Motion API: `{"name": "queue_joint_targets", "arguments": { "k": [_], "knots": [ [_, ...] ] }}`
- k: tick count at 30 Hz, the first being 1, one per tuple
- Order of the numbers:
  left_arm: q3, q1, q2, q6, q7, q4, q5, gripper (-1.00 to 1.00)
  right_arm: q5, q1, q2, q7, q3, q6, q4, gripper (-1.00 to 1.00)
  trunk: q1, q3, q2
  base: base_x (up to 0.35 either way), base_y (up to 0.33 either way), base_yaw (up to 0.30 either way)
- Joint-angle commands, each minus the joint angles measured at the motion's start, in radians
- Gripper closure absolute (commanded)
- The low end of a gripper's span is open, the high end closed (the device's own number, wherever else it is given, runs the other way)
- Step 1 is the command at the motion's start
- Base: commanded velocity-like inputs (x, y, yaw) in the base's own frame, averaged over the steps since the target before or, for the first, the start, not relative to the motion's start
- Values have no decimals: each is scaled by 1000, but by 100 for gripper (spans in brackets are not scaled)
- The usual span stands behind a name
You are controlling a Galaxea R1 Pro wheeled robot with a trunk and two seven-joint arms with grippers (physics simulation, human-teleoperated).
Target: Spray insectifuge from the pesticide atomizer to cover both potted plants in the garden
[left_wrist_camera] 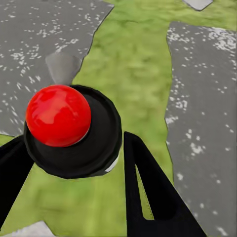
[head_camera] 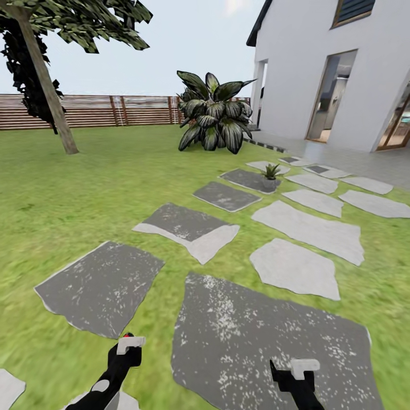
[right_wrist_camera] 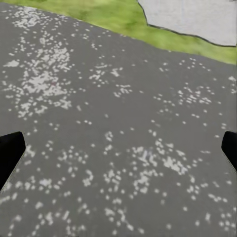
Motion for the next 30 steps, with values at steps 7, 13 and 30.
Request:
{"name": "queue_joint_targets", "arguments": {
  "k": [7, 13, 30],
  "knots": [
    [3, -1, 0, -3, -1, 1, 0, 100, 0, -1, 0, 0, 0, -3, 1, -100, 0, -1, 0, 338, 0, 0],
    [2, -1, 0, -3, -1, 1, 0, 100, 0, -1, 0, 0, 0, -3, 1, -100, 0, -1, 0, 338, 0, 0],
    [1, -1, 0, -3, 0, 1, 0, 100, 0, -1, 0, 0, 0, -3, 1, -100, 0, -1, 0, 338, 0, 0]
  ]
}}
